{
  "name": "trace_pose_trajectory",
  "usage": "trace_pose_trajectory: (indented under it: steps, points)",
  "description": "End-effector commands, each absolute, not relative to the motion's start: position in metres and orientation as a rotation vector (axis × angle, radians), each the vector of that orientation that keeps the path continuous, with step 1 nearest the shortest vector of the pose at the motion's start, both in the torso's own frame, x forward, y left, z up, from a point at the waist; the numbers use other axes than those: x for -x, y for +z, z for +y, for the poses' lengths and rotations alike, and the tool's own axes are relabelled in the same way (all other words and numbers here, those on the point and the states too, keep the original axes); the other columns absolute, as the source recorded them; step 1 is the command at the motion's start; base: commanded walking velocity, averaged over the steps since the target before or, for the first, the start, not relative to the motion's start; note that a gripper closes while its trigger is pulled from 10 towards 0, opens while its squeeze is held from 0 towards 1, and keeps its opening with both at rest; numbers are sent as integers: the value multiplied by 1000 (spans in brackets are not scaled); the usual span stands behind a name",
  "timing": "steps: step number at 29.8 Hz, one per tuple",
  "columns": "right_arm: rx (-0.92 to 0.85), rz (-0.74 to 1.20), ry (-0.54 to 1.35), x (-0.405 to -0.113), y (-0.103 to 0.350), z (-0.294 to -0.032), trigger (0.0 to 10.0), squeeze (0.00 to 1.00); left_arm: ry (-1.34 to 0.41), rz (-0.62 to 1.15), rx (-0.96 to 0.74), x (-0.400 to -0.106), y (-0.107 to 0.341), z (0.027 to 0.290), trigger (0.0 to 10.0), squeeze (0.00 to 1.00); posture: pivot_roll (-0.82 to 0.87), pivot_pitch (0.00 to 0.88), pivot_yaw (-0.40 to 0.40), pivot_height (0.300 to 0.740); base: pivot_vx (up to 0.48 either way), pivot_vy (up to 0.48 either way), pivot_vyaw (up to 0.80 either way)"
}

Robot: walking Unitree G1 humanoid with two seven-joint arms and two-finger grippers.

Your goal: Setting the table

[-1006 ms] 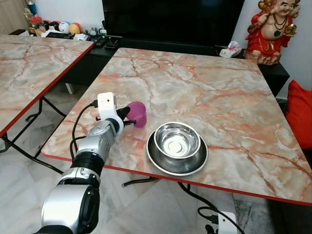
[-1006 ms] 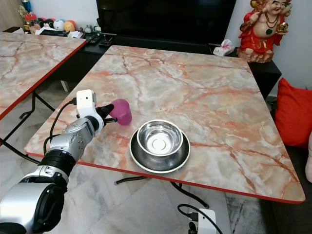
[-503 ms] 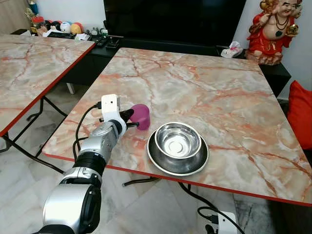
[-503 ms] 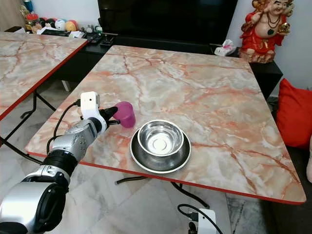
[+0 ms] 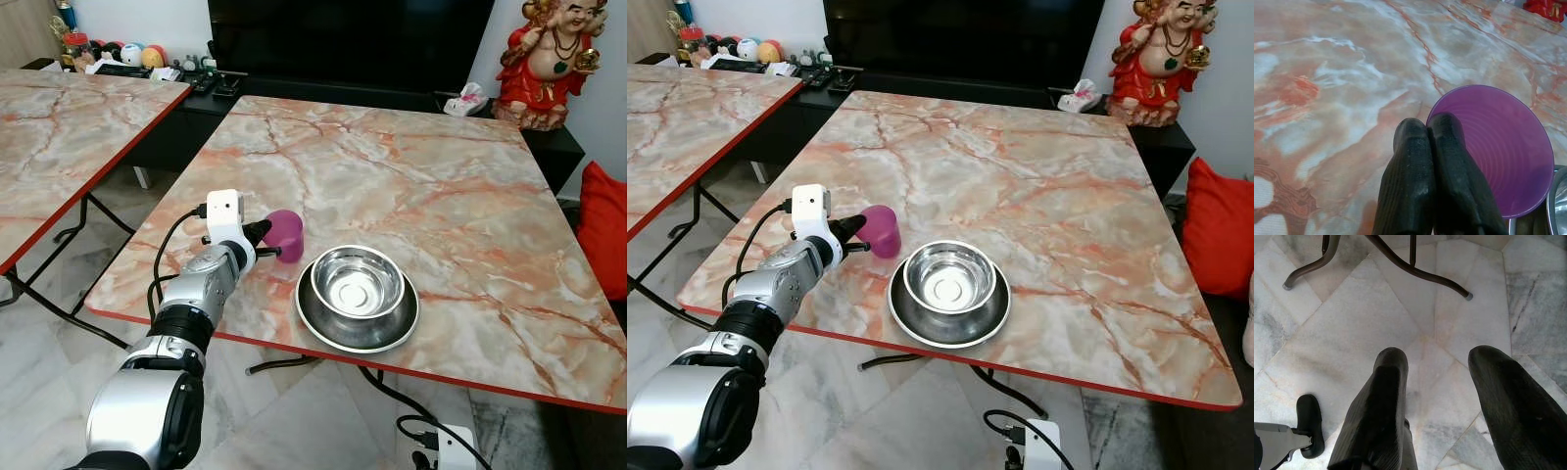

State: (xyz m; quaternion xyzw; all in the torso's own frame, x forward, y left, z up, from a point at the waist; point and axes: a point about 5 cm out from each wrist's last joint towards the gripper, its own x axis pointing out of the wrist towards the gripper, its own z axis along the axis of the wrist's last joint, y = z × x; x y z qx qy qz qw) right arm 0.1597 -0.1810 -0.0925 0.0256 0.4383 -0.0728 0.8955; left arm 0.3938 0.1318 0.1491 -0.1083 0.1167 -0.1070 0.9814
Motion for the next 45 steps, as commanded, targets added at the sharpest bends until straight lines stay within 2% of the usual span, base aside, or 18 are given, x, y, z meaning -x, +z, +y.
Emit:
trace_pose_trajectory:
  steps: [1, 3, 4, 5, 6, 14, 16, 17, 18, 19, 27, 33, 35, 36, 37, 38, 45]
  points:
    - [-59, 923, -159, -156, -94, -181, 10000, 0, -235, 233, 209, -395, 154, 128, 10000, 275, 142, 0, -50, 740, 0, 0, 0]
    - [-60, 923, -159, -156, -94, -181, 10000, 0, -238, 239, 205, -395, 153, 127, 10000, 314, 141, 0, -49, 740, 0, 0, 0]
    - [-60, 923, -159, -156, -94, -181, 10000, 0, -239, 240, 205, -395, 152, 127, 10000, 588, 141, 0, -49, 740, 0, 0, 0]
    - [-60, 923, -159, -156, -94, -181, 10000, 0, -239, 240, 205, -395, 152, 127, 10000, 588, 141, 0, -49, 740, 0, 0, 0]
    - [-60, 923, -160, -156, -94, -181, 10000, 0, -239, 241, 205, -395, 152, 127, 10000, 667, 141, 0, -48, 740, 0, 0, 0]
    - [-60, 923, -161, -156, -94, -181, 10000, 0, -243, 243, 202, -395, 152, 127, 10000, 671, 142, 0, -49, 740, 0, 0, 0]
    - [-60, 923, -160, -157, -94, -181, 10000, 0, -242, 243, 203, -395, 152, 127, 10000, 627, 142, 0, -49, 740, 0, 0, 0]
    - [-60, 923, -160, -157, -94, -181, 10000, 0, -240, 241, 209, -395, 152, 127, 10000, 314, 143, 0, -49, 740, 0, 0, 0]
    - [-60, 923, -160, -157, -94, -181, 10000, 0, -239, 240, 211, -395, 152, 127, 10000, 314, 143, 0, -49, 740, 0, 0, 0]
    - [-60, 923, -160, -157, -94, -181, 10000, 0, -237, 237, 215, -395, 152, 127, 10000, 0, 142, 0, -49, 740, 0, 0, 0]
    - [-60, 922, -160, -157, -94, -181, 10000, 0, -253, 167, 225, -395, 164, 128, 10000, 0, 144, 0, -51, 740, 0, 0, 0]
    - [-59, 921, -160, -157, -94, -181, 10000, 0, -282, -4, 175, -391, 189, 135, 10000, 0, 144, 0, -51, 740, 0, 0, 0]
    - [-59, 921, -161, -157, -94, -181, 10000, 0, -295, -78, 108, -386, 197, 136, 10000, 0, 146, 0, -51, 740, 0, 0, 0]
    - [-57, 920, -161, -157, -94, -181, 10000, 0, -340, -189, -4, -373, 206, 135, 10000, 0, 154, 0, -51, 740, 0, 0, 0]
    - [-57, 920, -161, -157, -94, -181, 10000, 0, -340, -189, -4, -373, 206, 135, 10000, 0, 154, 0, -51, 740, 0, 0, 0]
    - [-55, 919, -161, -157, -94, -181, 10000, 0, -357, -251, -113, -362, 205, 133, 10000, 0, 156, 0, -51, 740, 0, 0, 0]
    - [-49, 894, -182, -158, -92, -182, 10000, 0, -328, -257, -226, -341, 174, 139, 10000, 0, 120, 0, -21, 740, 0, 0, 0]
